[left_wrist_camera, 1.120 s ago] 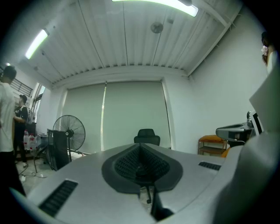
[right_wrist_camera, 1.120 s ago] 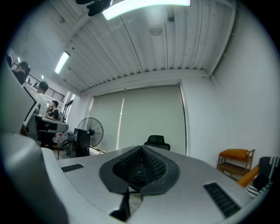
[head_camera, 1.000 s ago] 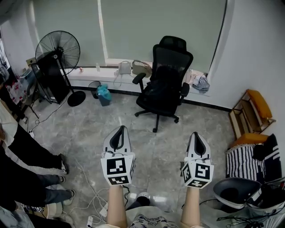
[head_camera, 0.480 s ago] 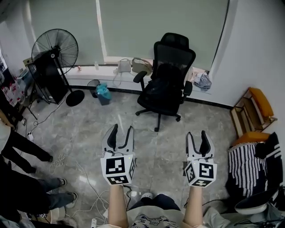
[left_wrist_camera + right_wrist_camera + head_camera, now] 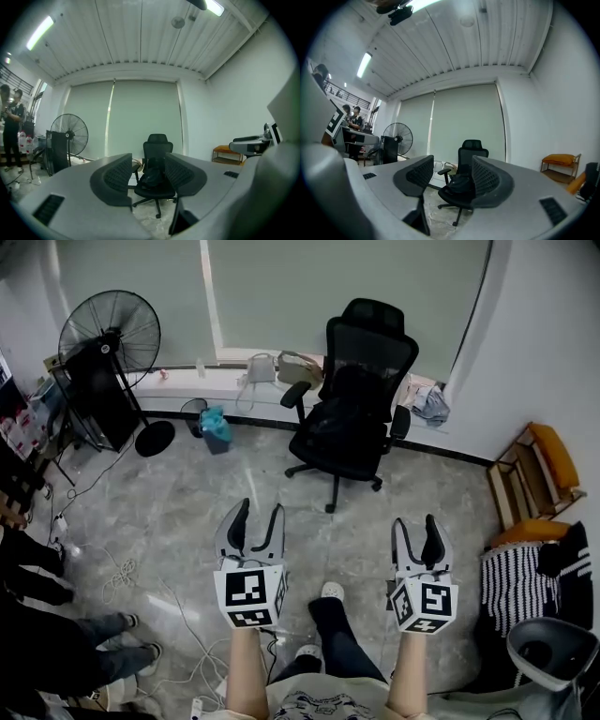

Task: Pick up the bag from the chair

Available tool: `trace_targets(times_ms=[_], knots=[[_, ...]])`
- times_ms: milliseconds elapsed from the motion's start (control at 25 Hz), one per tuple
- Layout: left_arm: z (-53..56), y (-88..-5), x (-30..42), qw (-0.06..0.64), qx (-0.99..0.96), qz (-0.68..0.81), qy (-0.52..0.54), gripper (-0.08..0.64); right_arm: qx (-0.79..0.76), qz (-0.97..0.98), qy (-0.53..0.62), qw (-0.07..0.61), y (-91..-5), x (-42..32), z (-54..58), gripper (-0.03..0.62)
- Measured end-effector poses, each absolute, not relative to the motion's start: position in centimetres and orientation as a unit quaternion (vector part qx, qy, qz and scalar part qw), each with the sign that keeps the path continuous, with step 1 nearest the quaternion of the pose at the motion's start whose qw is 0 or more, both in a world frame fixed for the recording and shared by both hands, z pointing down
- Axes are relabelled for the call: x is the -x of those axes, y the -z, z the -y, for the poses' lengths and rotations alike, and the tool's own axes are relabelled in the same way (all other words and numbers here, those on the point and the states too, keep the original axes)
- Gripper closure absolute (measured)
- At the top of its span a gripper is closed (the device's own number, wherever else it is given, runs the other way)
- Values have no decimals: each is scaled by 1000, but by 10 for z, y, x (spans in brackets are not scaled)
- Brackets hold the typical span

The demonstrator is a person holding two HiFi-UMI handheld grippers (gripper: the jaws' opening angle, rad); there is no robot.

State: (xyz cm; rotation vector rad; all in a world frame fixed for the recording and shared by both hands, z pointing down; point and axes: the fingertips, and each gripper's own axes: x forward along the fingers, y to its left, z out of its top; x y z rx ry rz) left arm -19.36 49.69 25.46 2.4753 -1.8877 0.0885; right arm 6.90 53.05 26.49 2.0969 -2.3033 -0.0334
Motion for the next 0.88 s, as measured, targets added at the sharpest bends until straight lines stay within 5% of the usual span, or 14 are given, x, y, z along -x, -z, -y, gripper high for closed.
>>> trace_targets(times_ms=[880], knots=[[-190,-231,108,3,-769,638,-17,344,-646,763,16,-8,-247,-169,-200,333]])
